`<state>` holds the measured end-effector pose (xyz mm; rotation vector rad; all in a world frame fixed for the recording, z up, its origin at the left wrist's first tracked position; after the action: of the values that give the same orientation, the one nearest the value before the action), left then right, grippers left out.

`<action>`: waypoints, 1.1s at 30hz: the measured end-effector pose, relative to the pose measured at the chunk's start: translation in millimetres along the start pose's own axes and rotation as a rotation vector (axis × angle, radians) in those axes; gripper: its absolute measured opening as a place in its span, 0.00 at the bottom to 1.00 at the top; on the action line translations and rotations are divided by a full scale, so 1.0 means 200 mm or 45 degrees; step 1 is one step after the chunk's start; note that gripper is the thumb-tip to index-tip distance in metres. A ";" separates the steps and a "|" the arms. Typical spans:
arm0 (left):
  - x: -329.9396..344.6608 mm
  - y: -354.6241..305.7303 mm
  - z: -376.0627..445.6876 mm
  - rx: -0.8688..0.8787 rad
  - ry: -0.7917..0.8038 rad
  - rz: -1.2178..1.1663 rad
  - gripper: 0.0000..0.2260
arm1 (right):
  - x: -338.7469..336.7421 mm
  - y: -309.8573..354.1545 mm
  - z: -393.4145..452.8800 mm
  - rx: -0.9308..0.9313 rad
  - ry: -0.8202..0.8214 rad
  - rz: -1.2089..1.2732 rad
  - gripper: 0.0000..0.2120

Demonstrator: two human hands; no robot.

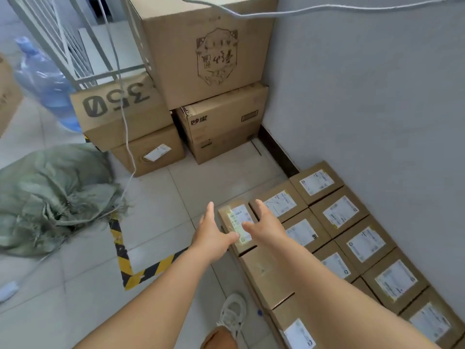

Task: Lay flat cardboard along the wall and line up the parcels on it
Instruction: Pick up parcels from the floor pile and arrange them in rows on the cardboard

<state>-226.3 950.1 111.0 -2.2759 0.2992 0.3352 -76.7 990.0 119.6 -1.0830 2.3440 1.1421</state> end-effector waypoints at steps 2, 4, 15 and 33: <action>0.03 0.05 0.18 -0.054 0.014 0.018 0.45 | 0.04 -0.02 0.21 -0.026 0.060 -0.127 0.35; 0.06 0.09 0.32 -0.089 0.019 0.041 0.45 | 0.06 -0.03 0.35 -0.072 0.090 -0.258 0.34; 0.31 0.51 1.05 -0.171 0.288 0.396 0.52 | 0.54 -0.16 1.11 -0.190 0.316 -0.900 0.38; 0.50 0.50 1.21 0.081 0.249 0.857 0.47 | 0.60 -0.32 1.16 -0.342 0.381 -1.019 0.40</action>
<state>-198.9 1054.9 -146.6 -2.0887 1.1662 0.4312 -117.9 1086.4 -128.4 -2.1421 1.6373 1.0181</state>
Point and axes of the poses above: each hand's wrist, its own z-axis towards the middle knuckle, its own x-axis out of the palm, y = z × x, the point moved 10 cm from there along z, towards the middle knuckle, and after that the axes turned 4 degrees about -z, right-handed, at the moved point
